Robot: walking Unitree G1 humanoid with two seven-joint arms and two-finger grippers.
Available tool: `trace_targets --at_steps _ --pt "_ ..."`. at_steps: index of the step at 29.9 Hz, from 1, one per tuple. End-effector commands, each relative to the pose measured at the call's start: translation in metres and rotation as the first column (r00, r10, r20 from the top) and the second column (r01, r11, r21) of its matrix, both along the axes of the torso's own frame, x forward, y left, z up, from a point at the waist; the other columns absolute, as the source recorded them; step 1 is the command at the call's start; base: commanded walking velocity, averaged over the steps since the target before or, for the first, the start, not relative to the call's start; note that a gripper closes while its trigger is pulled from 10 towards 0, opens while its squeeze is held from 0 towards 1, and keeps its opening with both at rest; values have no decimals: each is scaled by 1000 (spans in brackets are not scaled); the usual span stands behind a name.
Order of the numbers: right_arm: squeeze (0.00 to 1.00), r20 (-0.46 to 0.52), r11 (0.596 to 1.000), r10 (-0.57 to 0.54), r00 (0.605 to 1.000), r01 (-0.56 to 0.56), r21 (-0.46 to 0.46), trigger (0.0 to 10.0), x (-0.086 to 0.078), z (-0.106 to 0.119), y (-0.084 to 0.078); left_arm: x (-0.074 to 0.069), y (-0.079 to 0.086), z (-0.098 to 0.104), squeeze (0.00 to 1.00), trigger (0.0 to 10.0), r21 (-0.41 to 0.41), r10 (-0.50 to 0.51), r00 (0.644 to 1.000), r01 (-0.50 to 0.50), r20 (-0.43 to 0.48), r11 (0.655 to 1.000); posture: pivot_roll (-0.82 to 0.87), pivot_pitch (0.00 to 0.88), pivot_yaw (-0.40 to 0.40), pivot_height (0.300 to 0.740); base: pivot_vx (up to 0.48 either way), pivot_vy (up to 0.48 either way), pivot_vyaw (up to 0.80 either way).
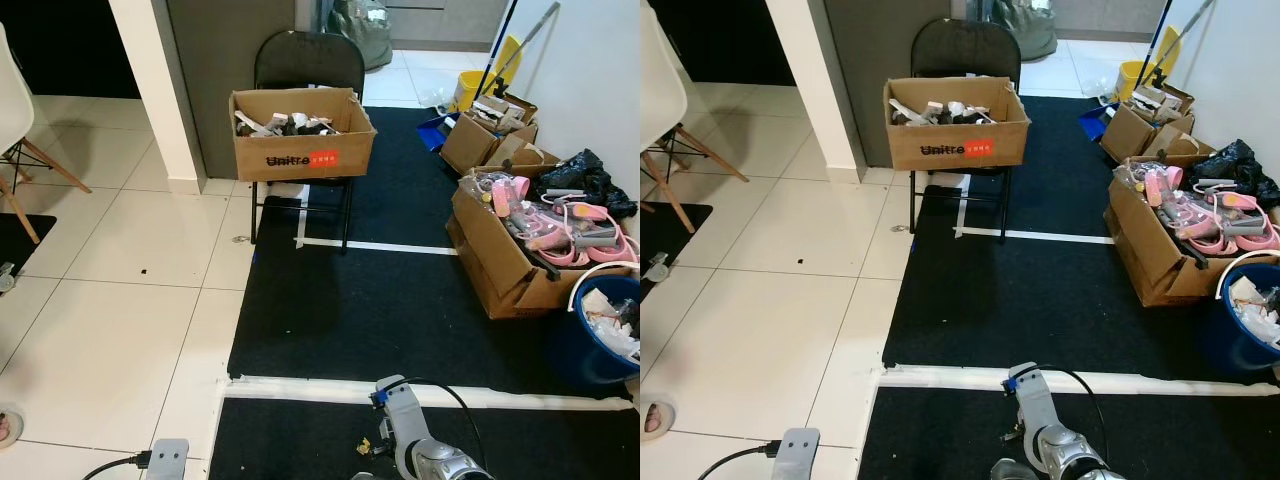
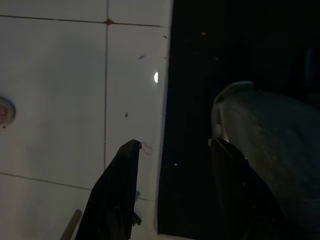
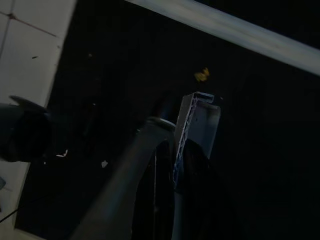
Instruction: Picking trash to rubbish bin
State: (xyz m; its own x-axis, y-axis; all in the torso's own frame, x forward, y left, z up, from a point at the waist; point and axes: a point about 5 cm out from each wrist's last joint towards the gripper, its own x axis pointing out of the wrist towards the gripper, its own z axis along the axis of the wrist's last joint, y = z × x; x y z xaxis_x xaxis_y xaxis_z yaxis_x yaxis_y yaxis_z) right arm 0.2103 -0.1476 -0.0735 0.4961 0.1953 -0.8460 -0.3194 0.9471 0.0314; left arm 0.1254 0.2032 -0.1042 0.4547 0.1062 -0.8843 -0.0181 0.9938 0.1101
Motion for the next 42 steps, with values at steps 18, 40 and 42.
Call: trace_targets --at_steps 18,40,42 --pt "0 -25 996 71 997 -70 50 10000 -6 -2 16 11 -33 0 0 10000 -24 -116 993 117 11 993 13 53 6 740 0 0 0" --pt "0 -72 993 114 991 -111 36 10000 -23 -11 14 -4 -15 -4 0 10000 25 -208 977 209 -57 978 -2 42 36 740 0 0 0" --pt "0 -73 993 115 991 -113 30 10000 -23 -11 12 -4 -22 -4 0 10000 13 -226 973 227 -56 974 -6 39 33 740 0 0 0"
